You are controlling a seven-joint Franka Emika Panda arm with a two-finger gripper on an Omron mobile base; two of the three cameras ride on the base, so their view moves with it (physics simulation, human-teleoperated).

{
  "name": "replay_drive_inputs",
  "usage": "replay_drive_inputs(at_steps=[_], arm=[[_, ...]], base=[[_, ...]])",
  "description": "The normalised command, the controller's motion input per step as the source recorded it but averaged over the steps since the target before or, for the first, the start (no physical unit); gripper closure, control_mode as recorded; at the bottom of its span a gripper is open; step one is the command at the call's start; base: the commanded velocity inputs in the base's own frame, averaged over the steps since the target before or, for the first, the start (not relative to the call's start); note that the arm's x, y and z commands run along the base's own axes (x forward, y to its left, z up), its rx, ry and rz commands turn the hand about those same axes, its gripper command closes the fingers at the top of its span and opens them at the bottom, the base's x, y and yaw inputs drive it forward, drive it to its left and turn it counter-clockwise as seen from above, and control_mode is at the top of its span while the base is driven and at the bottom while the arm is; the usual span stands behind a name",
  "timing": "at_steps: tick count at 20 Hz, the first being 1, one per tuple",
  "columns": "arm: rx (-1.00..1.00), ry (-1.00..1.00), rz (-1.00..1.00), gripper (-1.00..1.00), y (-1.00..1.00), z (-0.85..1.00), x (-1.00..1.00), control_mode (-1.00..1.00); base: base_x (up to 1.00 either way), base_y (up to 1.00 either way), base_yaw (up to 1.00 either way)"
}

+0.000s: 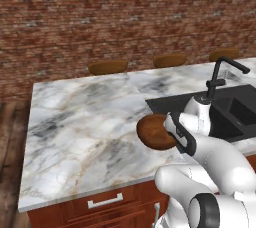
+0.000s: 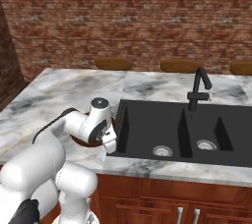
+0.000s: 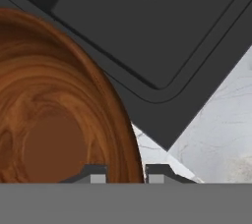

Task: Pick the cup and bowl from the counter and place them on the counter next to the sink.

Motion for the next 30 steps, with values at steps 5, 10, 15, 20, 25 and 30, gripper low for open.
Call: replay_drive_inputs(at_steps=[5,10,15,20,25,30], arm=[[0.0,0.0,0.0,-1.0,0.0,0.03,0.0,-1.0],[-0.04,0.0,0.0,-1.0,0.0,0.2,0.0,-1.0],[-0.03,0.0,0.0,-1.0,0.0,0.53,-0.05,-1.0],[0.0,0.0,0.01,-1.0,0.0,0.65,-0.23,-1.0],[0.0,0.0,0.14,-1.0,-0.01,0.23,-0.39,-1.0],[0.0,0.0,0.27,-1.0,0.0,0.06,-0.61,-1.0]], base=[[0.0,0.0,0.0],[0.0,0.0,0.0],[0.0,0.0,0.0],[0.0,0.0,0.0],[0.0,0.0,0.0],[0.0,0.0,0.0]])
